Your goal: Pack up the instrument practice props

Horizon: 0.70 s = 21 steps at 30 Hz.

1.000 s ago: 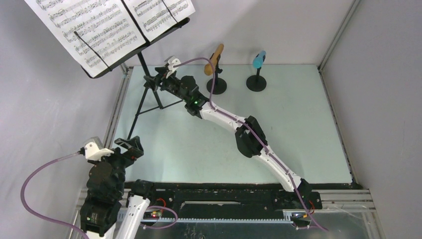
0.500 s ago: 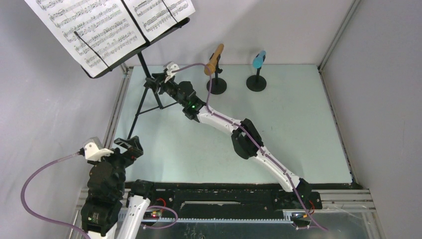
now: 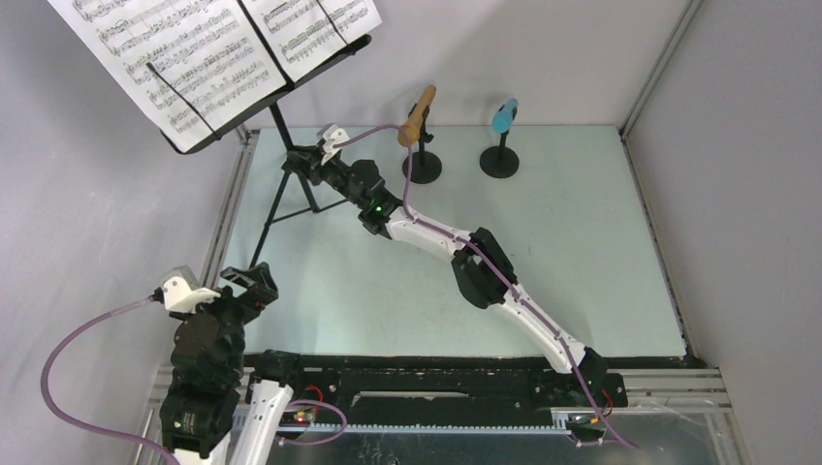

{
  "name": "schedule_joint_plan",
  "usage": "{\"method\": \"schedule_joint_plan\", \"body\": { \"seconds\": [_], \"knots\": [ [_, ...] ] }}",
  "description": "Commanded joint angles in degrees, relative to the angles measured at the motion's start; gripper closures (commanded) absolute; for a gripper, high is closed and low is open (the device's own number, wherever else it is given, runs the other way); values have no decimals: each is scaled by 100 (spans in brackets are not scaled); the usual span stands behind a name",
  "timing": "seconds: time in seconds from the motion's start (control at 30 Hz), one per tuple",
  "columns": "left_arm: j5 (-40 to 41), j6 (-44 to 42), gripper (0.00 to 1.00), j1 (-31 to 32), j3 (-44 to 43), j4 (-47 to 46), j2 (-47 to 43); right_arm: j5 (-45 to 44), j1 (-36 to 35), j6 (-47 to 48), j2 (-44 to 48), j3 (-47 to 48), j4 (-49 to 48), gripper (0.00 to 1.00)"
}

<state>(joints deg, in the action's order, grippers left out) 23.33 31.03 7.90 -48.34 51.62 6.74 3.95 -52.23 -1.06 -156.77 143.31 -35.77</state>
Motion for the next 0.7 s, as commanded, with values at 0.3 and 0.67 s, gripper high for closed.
{"method": "schedule_joint_plan", "body": {
  "seconds": [0.3,0.67],
  "knots": [
    [-109,-22,0,-117,132,-176,108,20,-50,320,2280,-2795,-778,100],
    [-179,-52,0,-147,142,-213,146,-672,-92,518,3861,-5358,-1371,100]
  ]
}}
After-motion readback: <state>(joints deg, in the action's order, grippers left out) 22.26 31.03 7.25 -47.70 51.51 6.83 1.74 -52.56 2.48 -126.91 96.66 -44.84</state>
